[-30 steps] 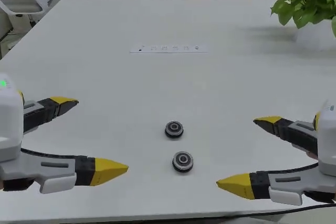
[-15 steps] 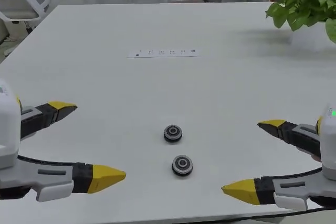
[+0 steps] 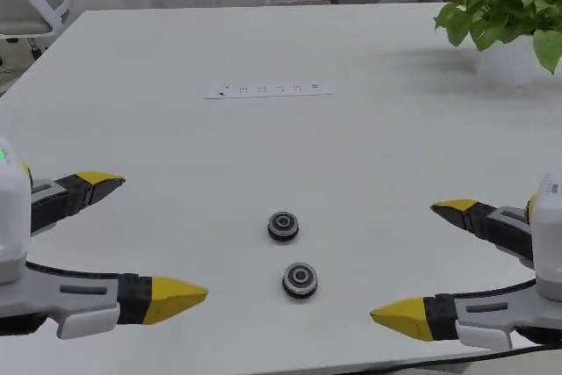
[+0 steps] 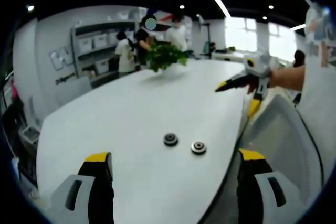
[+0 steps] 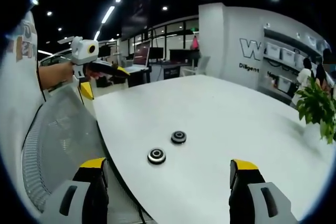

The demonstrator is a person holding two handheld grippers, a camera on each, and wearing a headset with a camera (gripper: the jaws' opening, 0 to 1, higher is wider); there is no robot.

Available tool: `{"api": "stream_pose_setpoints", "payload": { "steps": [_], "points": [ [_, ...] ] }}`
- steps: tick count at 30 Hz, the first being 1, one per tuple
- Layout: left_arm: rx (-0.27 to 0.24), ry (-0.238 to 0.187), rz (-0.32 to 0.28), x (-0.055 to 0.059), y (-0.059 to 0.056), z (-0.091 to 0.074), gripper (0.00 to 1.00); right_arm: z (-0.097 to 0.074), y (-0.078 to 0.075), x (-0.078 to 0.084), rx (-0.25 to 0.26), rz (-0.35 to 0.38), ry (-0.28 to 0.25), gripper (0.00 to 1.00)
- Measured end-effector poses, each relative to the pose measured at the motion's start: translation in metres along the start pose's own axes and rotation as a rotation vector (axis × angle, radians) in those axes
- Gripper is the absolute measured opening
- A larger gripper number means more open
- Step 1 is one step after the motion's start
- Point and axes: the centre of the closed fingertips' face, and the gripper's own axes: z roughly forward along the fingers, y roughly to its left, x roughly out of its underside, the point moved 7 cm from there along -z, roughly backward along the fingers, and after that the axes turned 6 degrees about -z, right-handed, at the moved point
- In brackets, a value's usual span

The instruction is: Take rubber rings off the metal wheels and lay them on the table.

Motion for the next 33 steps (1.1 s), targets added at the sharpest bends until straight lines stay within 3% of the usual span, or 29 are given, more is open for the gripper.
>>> {"api": "stream_pose_setpoints", "payload": {
  "steps": [20,33],
  "points": [
    [0.005,0.021,-0.006,0.006,0.003,0.002,1.00,0.008,-0.005,0.000,-0.018,-0.003,0.010,0.96],
    [0.023,0.034,0.008,0.009,0.002,0.013,1.00,0.017,-0.013,-0.005,-0.027,-0.013,-0.006,0.95]
  ]
}}
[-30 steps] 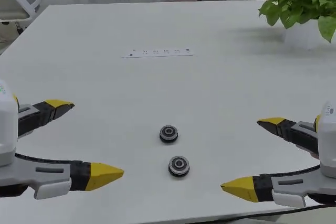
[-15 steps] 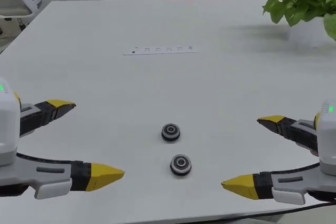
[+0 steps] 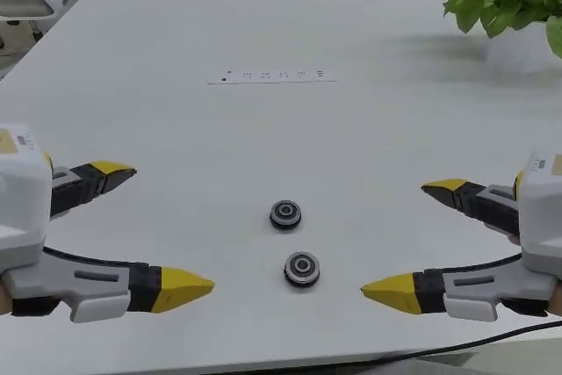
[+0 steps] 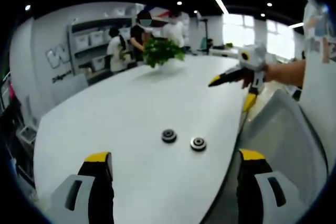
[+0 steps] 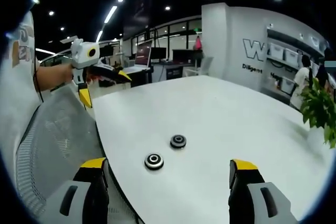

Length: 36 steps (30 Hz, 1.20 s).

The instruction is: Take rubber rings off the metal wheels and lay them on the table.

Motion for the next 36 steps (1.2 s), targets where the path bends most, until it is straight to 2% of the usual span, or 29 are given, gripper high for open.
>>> {"api": "stream_pose_setpoints", "payload": {
  "steps": [19,26,36],
  "points": [
    [0.015,0.024,0.037,-0.004,0.012,0.018,0.99,0.020,-0.009,-0.002,-0.028,-0.013,-0.021,0.93],
    [0.025,0.046,0.051,-0.001,0.016,0.031,0.98,0.030,-0.011,0.005,-0.048,-0.021,-0.004,0.92],
    [0.063,0.072,0.068,0.005,0.014,0.046,0.98,0.044,-0.010,0.018,-0.072,-0.029,0.021,0.89]
  ]
}}
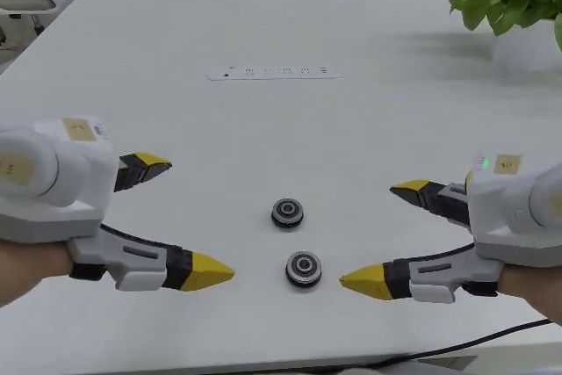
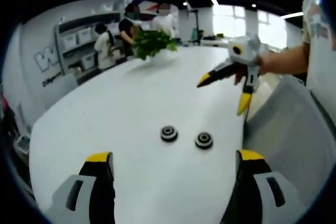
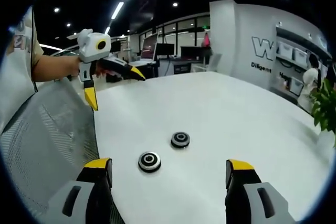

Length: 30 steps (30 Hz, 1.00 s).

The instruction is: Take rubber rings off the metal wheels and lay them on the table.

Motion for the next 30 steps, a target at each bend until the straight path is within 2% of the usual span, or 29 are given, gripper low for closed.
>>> {"api": "stream_pose_setpoints", "payload": {
  "steps": [18,30],
  "points": [
    [0.061,0.032,0.020,0.007,-0.006,0.019,0.95,0.011,0.005,0.012,-0.033,-0.016,0.021,0.84],
    [0.107,0.058,0.052,0.009,-0.010,0.031,0.92,0.018,0.005,0.011,-0.057,-0.033,0.014,0.80]
  ]
}}
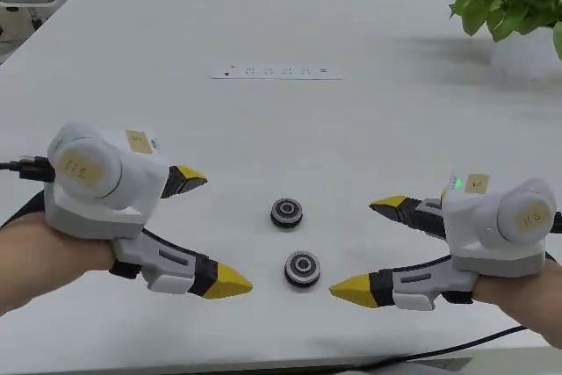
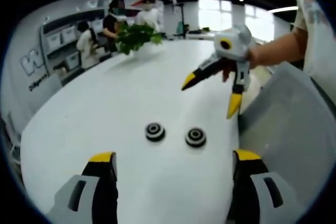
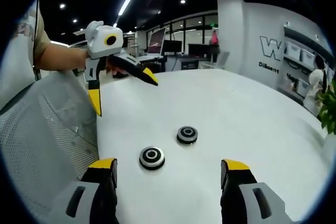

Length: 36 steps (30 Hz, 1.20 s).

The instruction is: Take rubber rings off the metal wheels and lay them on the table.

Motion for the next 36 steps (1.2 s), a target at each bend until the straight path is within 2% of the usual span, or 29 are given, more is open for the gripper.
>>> {"api": "stream_pose_setpoints", "payload": {
  "steps": [8,20,36],
  "points": [
    [0.029,0.013,0.008,0.000,0.001,0.014,0.90,0.003,-0.001,0.002,-0.004,-0.002,-0.003,0.77],
    [0.063,0.025,0.030,-0.002,-0.004,0.031,0.85,0.007,-0.002,0.012,-0.012,0.005,0.005,0.75],
    [0.114,0.065,0.049,0.007,-0.010,0.051,0.78,0.017,-0.001,0.018,-0.037,-0.012,0.012,0.69]
  ]
}}
